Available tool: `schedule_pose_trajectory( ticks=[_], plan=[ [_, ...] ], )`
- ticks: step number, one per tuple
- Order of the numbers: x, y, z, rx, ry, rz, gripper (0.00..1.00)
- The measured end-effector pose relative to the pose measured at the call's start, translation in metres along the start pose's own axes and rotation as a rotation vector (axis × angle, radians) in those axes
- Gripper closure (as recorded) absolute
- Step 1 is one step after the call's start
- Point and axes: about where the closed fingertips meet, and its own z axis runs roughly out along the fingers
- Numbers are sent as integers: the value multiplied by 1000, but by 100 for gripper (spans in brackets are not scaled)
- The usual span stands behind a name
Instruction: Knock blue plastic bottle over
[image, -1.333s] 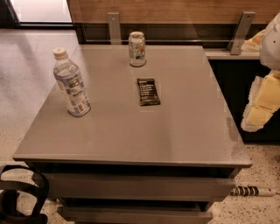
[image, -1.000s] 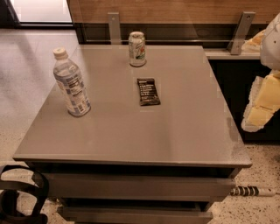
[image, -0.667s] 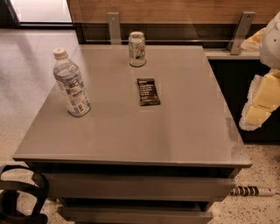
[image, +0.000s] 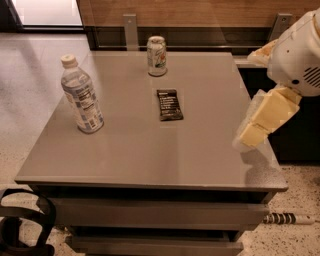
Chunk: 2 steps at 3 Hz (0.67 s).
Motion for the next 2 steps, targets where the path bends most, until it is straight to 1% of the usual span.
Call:
schedule_pose_trajectory(
  ticks=[1, 2],
  plan=[
    [-31, 12, 22, -21, -156, 11, 0],
    [-60, 17, 44, -14, -312, -6, 0]
  ],
)
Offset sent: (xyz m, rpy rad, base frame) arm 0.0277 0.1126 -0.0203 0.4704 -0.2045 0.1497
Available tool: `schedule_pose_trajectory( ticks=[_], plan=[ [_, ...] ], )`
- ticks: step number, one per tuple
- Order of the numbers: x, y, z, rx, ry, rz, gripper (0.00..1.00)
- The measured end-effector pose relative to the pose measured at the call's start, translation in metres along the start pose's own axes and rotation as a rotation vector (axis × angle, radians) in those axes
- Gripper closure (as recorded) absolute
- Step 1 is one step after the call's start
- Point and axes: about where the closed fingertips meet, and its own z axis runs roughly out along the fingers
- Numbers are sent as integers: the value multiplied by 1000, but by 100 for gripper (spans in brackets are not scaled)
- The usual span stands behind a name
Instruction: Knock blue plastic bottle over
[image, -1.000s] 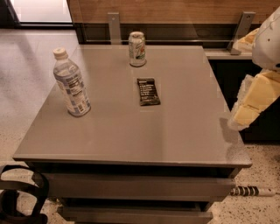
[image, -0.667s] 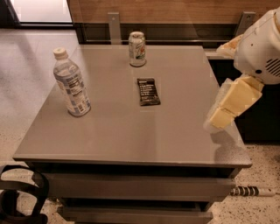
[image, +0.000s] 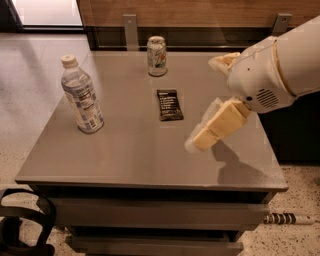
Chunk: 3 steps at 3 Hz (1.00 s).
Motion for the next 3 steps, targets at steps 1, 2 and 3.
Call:
schedule_pose_trajectory(
  ticks=[1, 2, 3],
  plan=[
    [-34, 0, 26, 28, -173, -51, 0],
    [-33, 1, 25, 26, -163, -50, 0],
    [-46, -8, 41, 39, -203, -28, 0]
  ],
)
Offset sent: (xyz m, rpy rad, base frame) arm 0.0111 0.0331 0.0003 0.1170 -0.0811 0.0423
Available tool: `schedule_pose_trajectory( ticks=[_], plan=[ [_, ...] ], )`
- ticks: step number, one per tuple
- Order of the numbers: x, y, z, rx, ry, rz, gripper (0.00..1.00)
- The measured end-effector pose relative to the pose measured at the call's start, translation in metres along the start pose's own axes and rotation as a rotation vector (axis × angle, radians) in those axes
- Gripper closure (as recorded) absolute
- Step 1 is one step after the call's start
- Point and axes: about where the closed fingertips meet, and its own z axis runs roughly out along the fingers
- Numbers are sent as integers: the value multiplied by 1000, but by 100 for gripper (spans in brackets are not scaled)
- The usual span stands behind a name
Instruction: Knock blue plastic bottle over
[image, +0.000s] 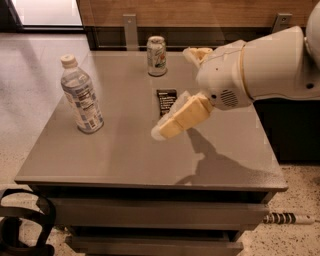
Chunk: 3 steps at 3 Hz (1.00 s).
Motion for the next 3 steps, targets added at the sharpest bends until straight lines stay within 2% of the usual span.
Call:
schedule_pose_trajectory(
  ticks=[1, 2, 3],
  plan=[
    [-8, -11, 18, 57, -28, 12, 0],
    [-9, -17, 42, 127, -85, 22, 0],
    [-15, -28, 69, 186, -183, 29, 0]
  ],
)
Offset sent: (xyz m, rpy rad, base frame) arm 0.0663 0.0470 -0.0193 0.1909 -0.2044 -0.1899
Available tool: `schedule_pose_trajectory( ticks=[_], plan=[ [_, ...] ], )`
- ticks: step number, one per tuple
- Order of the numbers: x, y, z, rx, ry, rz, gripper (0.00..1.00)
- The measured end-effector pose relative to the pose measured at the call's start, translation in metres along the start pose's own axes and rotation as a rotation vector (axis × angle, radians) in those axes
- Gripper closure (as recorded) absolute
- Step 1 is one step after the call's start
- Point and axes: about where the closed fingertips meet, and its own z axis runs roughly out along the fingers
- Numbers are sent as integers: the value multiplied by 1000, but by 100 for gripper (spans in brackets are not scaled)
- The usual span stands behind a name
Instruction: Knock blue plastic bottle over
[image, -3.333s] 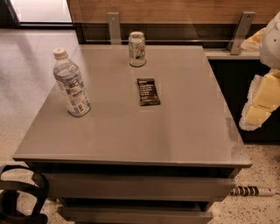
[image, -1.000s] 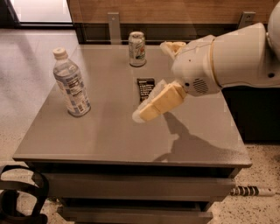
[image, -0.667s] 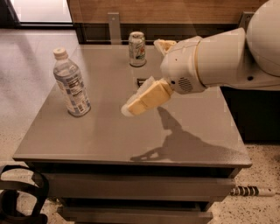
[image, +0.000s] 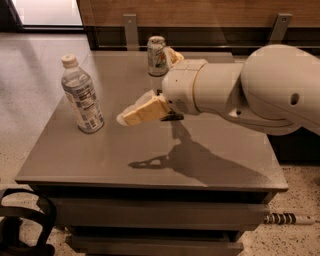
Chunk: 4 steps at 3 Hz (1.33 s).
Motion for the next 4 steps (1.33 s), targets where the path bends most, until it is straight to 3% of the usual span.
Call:
schedule_pose_trajectory(
  ticks=[1, 2, 3, 4],
  plan=[
    [-5, 2, 36, -16, -95, 24, 0],
    [-8, 22, 74, -88, -151, 80, 0],
    [-14, 52, 90, -127, -144, 118, 0],
    [-18, 69, 110, -133, -169, 150, 0]
  ],
)
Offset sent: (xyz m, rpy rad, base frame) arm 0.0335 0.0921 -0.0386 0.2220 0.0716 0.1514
